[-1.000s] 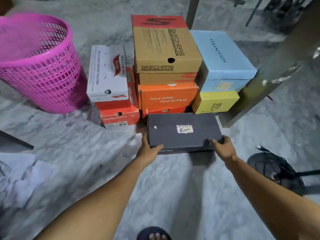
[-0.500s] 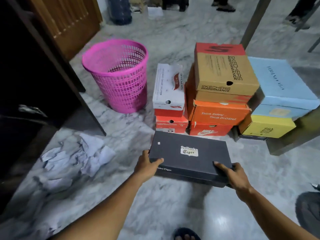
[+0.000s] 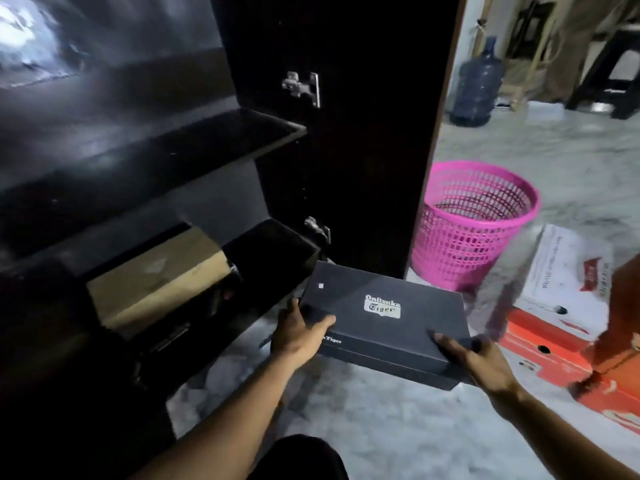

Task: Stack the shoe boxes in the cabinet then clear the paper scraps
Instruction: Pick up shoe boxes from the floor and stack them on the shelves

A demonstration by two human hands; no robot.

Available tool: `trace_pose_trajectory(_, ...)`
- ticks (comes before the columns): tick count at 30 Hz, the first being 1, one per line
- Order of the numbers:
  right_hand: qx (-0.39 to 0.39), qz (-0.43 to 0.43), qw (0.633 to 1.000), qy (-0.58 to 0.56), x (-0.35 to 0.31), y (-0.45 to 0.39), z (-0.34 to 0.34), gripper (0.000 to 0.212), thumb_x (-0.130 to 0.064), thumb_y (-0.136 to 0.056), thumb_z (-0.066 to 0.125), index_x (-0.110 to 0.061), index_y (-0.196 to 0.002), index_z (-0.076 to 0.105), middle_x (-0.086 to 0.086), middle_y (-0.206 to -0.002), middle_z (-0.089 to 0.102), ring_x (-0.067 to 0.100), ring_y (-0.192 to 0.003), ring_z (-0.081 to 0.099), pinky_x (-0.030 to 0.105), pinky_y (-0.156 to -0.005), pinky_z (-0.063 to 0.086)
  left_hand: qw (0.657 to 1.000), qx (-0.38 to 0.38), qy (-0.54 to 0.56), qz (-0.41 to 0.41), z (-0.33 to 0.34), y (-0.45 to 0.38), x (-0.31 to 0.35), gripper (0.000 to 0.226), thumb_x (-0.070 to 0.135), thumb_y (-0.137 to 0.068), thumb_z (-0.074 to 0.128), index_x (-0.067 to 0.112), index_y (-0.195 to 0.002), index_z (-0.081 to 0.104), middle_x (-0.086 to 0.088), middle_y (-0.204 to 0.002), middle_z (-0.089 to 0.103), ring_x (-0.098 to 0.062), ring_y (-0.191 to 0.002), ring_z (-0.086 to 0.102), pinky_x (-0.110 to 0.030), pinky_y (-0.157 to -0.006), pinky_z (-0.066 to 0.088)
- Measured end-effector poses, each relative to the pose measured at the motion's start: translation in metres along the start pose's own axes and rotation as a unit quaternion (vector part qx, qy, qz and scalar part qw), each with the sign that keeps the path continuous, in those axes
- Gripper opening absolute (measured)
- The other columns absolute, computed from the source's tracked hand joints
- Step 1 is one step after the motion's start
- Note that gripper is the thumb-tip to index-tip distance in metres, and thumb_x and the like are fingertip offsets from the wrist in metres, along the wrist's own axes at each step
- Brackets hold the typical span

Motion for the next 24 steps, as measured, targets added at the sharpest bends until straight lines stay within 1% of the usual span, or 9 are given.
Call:
trace_pose_trajectory(3, -0.025, -0.012, 0.999, -0.018, -0.026, -0.036, 0.047, 0.083, -0.074, -0.060, 0.087, -0.012, -0.112, 0.069, 0.000, -0.106, 0.079, 0.022, -0.095, 0.077, 0.049, -0.087, 0.062, 0.995, 0.085, 0.054, 0.000, -0.063, -0.012, -0.007, 0.064, 0.047, -0.075, 0.080, 0.020, -0.128, 0.057, 0.002, -0.121, 0.064, -0.023, -0.115, 0.062, -0.029, -0.095, 0.043)
trace_pose_trajectory(7, -0.056, -0.089, 0.994, -0.025, -0.115, -0.054, 0.107, 0.085, -0.072, -0.056, 0.081, -0.019, -0.120, 0.061, -0.002, -0.112, 0.074, 0.021, -0.104, 0.072, 0.041, -0.090, 0.058, 0.974, 0.202, 0.100, -0.013, -0.133, -0.022, -0.014, 0.071, 0.049, -0.065, 0.081, 0.011, -0.121, 0.062, -0.003, -0.120, 0.067, -0.024, -0.111, 0.063, -0.033, -0.100, 0.048)
trace_pose_trajectory(8, -0.060, -0.106, 0.992, -0.023, -0.134, -0.060, 0.119, 0.085, -0.073, -0.055, 0.080, -0.021, -0.119, 0.062, -0.003, -0.112, 0.074, 0.020, -0.104, 0.072, 0.041, -0.092, 0.058, 0.967, 0.226, 0.114, -0.016, -0.148, -0.023, -0.015, 0.072, 0.047, -0.065, 0.081, 0.008, -0.122, 0.061, -0.005, -0.121, 0.066, -0.024, -0.111, 0.063, -0.032, -0.098, 0.048)
trace_pose_trajectory(10, -0.076, -0.137, 0.987, -0.029, -0.171, -0.069, 0.144, 0.076, -0.072, -0.057, 0.081, -0.026, -0.115, 0.065, -0.005, -0.112, 0.075, 0.020, -0.106, 0.072, 0.045, -0.099, 0.056, 0.953, 0.274, 0.125, -0.021, -0.179, -0.023, -0.016, 0.078, 0.051, -0.061, 0.074, 0.009, -0.125, 0.060, -0.012, -0.124, 0.067, -0.032, -0.114, 0.063, -0.039, -0.099, 0.050)
trace_pose_trajectory(13, -0.103, -0.161, 0.980, -0.056, -0.216, -0.092, 0.186, 0.068, -0.065, -0.067, 0.087, -0.029, -0.122, 0.068, -0.008, -0.112, 0.078, 0.018, -0.107, 0.074, 0.046, -0.104, 0.055, 0.938, 0.318, 0.135, -0.031, -0.219, -0.030, -0.022, 0.079, 0.055, -0.065, 0.072, 0.016, -0.132, 0.056, -0.010, -0.129, 0.067, -0.033, -0.117, 0.064, -0.045, -0.100, 0.052)
trace_pose_trajectory(16, -0.122, -0.163, 0.976, -0.080, -0.255, -0.111, 0.233, 0.077, -0.070, -0.058, 0.088, -0.024, -0.118, 0.072, -0.002, -0.108, 0.080, 0.023, -0.103, 0.075, 0.047, -0.097, 0.060, 0.911, 0.377, 0.162, -0.048, -0.258, -0.036, -0.033, 0.071, 0.046, -0.080, 0.077, 0.019, -0.140, 0.050, -0.009, -0.133, 0.065, -0.034, -0.120, 0.062, -0.045, -0.103, 0.051)
trace_pose_trajectory(20, -0.179, -0.168, 0.968, -0.043, -0.300, -0.125, 0.312, 0.062, -0.063, -0.066, 0.082, -0.016, -0.106, 0.077, 0.005, -0.095, 0.077, 0.024, -0.088, 0.073, 0.038, -0.072, 0.058, 0.871, 0.445, 0.189, -0.088, -0.301, -0.038, -0.067, 0.073, 0.042, -0.086, 0.075, 0.017, -0.147, 0.043, -0.012, -0.140, 0.059, -0.037, -0.127, 0.058, -0.038, -0.094, 0.046)
trace_pose_trajectory(21, -0.192, -0.168, 0.966, -0.040, -0.308, -0.127, 0.330, 0.061, -0.062, -0.068, 0.082, -0.016, -0.108, 0.077, 0.005, -0.095, 0.076, 0.025, -0.088, 0.073, 0.039, -0.074, 0.059, 0.861, 0.458, 0.199, -0.098, -0.310, -0.037, -0.074, 0.073, 0.042, -0.086, 0.075, 0.017, -0.147, 0.043, -0.013, -0.141, 0.058, -0.038, -0.127, 0.057, -0.037, -0.095, 0.045)
trace_pose_trajectory(24, -0.239, -0.187, 0.952, -0.048, -0.331, -0.129, 0.384, 0.053, -0.051, -0.082, 0.080, -0.017, -0.122, 0.071, 0.006, -0.108, 0.075, 0.030, -0.106, 0.070, 0.046, -0.094, 0.059, 0.830, 0.494, 0.221, -0.132, -0.335, -0.035, -0.096, 0.068, 0.042, -0.086, 0.076, 0.013, -0.140, 0.046, -0.015, -0.139, 0.058, -0.038, -0.127, 0.057, -0.045, -0.106, 0.048)
Point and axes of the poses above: each hand's wrist, its own y-axis away from the middle knuckle, its own z-axis out of the palm, x = y × z, the point moved 10 cm from there along -y, towards the middle knuckle
